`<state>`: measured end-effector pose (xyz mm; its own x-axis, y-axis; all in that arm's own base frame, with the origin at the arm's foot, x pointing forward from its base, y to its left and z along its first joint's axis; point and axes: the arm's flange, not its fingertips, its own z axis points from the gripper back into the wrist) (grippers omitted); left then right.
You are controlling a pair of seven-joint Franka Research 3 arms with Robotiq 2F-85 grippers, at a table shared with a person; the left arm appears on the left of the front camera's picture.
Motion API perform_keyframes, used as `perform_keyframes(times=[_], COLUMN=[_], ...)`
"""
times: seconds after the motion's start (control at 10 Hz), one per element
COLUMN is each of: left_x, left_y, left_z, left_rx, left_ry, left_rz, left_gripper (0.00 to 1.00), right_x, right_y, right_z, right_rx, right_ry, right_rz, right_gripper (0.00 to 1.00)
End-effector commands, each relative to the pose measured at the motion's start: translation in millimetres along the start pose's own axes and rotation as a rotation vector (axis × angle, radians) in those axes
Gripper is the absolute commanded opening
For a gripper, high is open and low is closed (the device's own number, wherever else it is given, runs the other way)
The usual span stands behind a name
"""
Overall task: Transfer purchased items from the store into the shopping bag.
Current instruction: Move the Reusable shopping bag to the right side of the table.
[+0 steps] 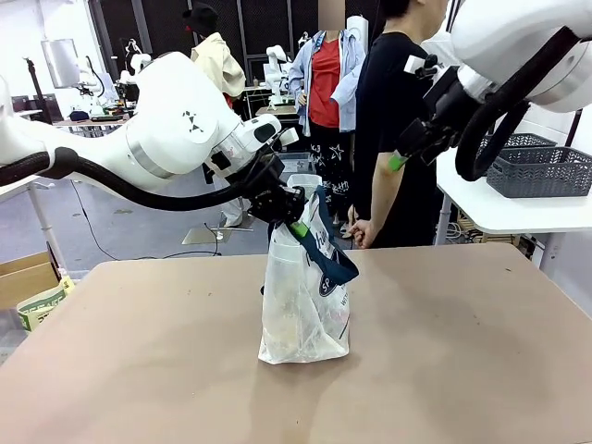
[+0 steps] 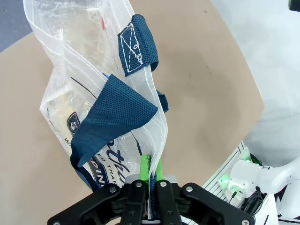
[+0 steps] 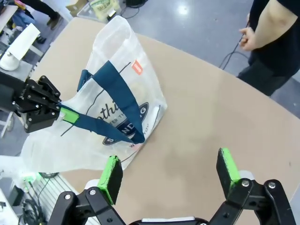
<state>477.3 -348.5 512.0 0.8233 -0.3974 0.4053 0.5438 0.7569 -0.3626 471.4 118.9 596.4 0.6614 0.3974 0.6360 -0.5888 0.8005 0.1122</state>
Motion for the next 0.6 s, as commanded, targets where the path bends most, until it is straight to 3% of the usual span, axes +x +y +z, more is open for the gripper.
perform_keyframes(times=[0.0, 0.5], left_x=[-0.2, -0.2], left_y=[0.2, 0.2], left_z=[1.1, 1.1], left_rx=[-0.007, -0.007], left_ry=[-0.003, -0.003], left_rz=[0.002, 0.002], left_gripper=[0.0, 0.0], right_x=[-4.8, -4.8], right_y=[1.1, 1.1], right_z=[0.0, 0.0], right_rx=[-0.011, -0.011], right_ry=[0.016, 0.016], right_rz=[0.001, 0.001], right_gripper=[1.0, 1.0])
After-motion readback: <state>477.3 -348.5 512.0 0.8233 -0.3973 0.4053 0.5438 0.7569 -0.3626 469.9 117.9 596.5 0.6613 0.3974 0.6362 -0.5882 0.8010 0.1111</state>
